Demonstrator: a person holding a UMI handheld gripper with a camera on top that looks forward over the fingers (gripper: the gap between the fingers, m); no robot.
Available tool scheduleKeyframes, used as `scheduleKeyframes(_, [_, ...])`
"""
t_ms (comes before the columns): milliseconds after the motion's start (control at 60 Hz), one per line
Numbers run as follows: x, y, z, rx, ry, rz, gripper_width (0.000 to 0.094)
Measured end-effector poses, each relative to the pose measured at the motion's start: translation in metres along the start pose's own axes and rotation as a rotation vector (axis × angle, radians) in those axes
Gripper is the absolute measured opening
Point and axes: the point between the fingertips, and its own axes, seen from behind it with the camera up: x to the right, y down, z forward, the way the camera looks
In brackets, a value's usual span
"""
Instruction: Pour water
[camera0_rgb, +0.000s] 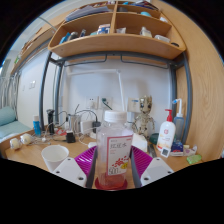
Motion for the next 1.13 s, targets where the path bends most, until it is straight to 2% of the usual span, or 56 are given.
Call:
scheduleKeyframes(100, [0.001, 0.001, 0.000, -0.007, 0.004, -0.017, 0.0630])
scheduleKeyframes(200, [-0.001, 0.001, -0.009, -0.033, 0.001, -0.005, 0.0821])
scheduleKeyframes(233, [-0.003, 0.000, -0.014, -0.028, -0.005, 0.004, 0.0858])
scheduleKeyframes(400, [-0.011, 0.006, -0.061, -0.043, -0.013, 0.042, 0.0860])
scheduleKeyframes(617, [-0.002, 0.011, -0.120, -0.063, 0.105, 0.027, 0.0864])
scheduleKeyframes(1133, [0.038, -0.013, -0.176, 0.026, 0.249, 0.018, 0.0844])
